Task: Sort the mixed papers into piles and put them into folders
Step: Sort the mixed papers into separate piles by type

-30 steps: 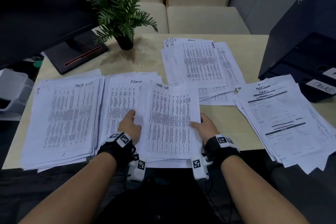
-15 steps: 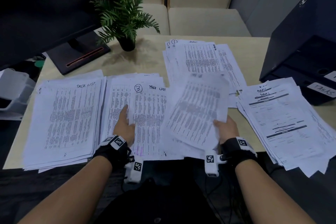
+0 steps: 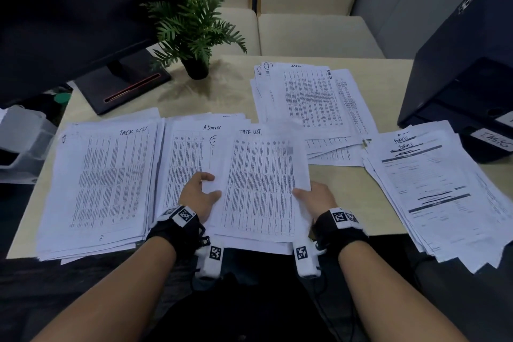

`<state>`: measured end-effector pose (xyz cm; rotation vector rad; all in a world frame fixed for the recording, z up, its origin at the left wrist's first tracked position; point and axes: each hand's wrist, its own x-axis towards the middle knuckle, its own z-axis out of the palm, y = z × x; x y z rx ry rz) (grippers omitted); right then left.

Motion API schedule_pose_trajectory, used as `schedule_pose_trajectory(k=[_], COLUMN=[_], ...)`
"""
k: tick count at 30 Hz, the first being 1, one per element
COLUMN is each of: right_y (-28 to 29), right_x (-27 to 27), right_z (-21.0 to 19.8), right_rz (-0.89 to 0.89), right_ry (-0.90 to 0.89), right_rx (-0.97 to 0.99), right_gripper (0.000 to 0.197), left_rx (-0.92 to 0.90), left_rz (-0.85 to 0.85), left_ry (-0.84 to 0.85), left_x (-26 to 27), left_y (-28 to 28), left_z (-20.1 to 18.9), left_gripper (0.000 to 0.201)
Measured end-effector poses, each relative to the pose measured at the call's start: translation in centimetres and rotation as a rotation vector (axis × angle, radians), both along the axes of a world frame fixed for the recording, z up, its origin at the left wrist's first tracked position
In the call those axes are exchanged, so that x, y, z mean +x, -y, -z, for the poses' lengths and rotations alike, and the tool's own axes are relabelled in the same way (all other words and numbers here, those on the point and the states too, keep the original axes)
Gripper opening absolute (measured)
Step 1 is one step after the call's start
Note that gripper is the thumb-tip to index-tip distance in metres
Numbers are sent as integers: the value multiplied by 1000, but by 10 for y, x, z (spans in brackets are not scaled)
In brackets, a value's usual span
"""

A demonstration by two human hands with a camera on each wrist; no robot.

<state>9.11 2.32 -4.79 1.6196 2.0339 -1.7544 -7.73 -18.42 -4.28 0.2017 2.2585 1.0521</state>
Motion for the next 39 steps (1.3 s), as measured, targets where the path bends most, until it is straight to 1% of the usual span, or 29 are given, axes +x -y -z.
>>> schedule_pose_trajectory(k=[3, 4, 6, 8, 9, 12, 14, 17, 19, 20, 22, 25, 27, 29, 31, 34, 35, 37, 38, 39], right_y=[-6, -9, -17, -25, -28, -29, -27, -28, -31, -32, -32, -17, -4, 5, 10, 16, 18, 26, 31, 36], right_x=[4, 7, 15, 25, 30, 36, 33, 31, 34, 35, 36, 27, 17, 8, 4, 1, -1, -2, -3, -3], right_z=[2, 3, 1, 0, 2, 7, 8, 9, 9, 11, 13, 16, 14, 10, 7, 3, 2, 0, -2, -4], right_rz=[32, 81, 257, 395, 425, 401, 398, 517, 583, 587, 514, 295, 145, 30, -2, 13, -28, -173, -235, -277], right_ry=[31, 30, -16, -65, -82, -108, -115, -94, -98, -97, -75, -44, -22, 8, -18, -70, -57, -15, 4, 19], right_rx=[110, 148, 178, 158, 140, 72, 72, 153, 160, 145, 94, -1, 4, 33, 59, 171, 213, 345, 451, 584], right_gripper=[26, 24, 19, 17, 16, 15, 16, 19, 17, 15, 13, 21, 24, 22, 20, 19, 23, 31, 28, 22], left_rx=[17, 14, 2, -20, -29, -31, -31, -36, -48, -44, -45, -31, -8, -11, -18, -8, 1, 3, -9, -21], left_rz=[1, -2, -5, -6, -1, -2, -2, -5, -4, -5, 3, 16, 0, -8, 11, 16, 5, -6, -7, -7], left_ry=[-20, -24, -15, -3, -3, 3, 8, 23, 32, 43, 56, 66, 75, 67, 57, 52, 67, 93, 97, 108], left_x=[-1, 0, 0, 0, -1, -2, -2, -3, -3, -3, -2, 0, 3, 5, 7, 9, 8, 8, 7, 6], left_y=[2, 3, 4, 4, 4, 3, 3, 3, 3, 4, 4, 3, 2, 0, -2, -3, -2, 0, 1, 2], left_z=[3, 3, 4, 4, 4, 5, 4, 5, 3, 3, 2, 0, -3, -5, -6, -8, -8, -6, -5, -4], left_gripper=[29, 29, 31, 32, 32, 32, 33, 37, 42, 45, 50, 50, 42, 44, 48, 47, 46, 45, 43, 43])
